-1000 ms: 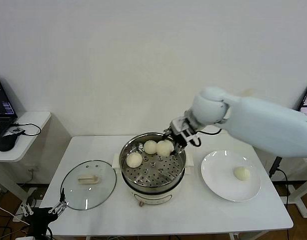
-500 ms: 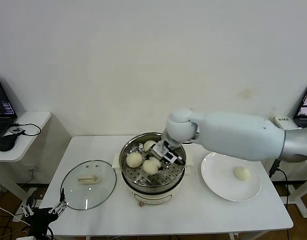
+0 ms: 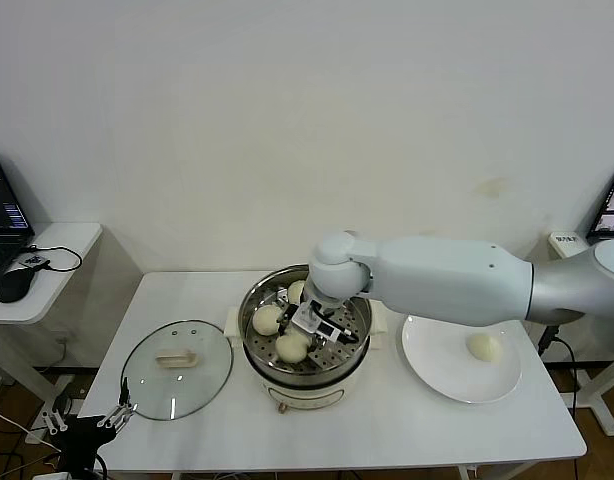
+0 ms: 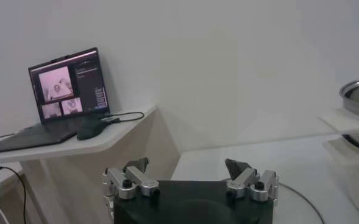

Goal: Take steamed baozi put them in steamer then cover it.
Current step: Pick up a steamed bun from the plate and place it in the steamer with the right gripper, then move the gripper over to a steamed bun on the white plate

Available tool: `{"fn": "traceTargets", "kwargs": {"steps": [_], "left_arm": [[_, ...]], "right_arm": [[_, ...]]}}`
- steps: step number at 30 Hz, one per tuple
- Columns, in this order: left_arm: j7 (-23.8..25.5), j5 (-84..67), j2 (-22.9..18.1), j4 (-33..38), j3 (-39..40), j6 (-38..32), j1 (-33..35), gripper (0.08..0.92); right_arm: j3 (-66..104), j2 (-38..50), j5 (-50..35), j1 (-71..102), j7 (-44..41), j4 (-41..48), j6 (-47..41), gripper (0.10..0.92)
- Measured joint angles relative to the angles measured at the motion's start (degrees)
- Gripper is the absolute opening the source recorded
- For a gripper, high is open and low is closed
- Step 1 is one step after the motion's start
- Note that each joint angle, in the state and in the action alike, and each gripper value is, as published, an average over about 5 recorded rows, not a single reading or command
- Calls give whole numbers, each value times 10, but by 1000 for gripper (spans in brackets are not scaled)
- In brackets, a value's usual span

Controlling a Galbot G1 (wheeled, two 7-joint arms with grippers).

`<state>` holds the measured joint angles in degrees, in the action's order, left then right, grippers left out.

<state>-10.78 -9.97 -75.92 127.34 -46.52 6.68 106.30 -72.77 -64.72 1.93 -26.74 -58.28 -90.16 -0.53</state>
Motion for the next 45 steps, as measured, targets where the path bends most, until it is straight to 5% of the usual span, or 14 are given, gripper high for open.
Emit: {"fn": "traceTargets", "kwargs": {"steps": [10, 27, 45], "left_arm": [[0, 0, 1, 3, 3, 0, -2, 823], [2, -8, 23, 5, -8, 2, 1, 823], [2, -1, 31, 4, 0, 4, 3, 823]], "right_arm": [[6, 19, 1, -16, -10, -13, 7, 816], [105, 186, -38, -26, -52, -36, -115, 823], [327, 354, 92, 235, -52, 36, -127, 823]]}}
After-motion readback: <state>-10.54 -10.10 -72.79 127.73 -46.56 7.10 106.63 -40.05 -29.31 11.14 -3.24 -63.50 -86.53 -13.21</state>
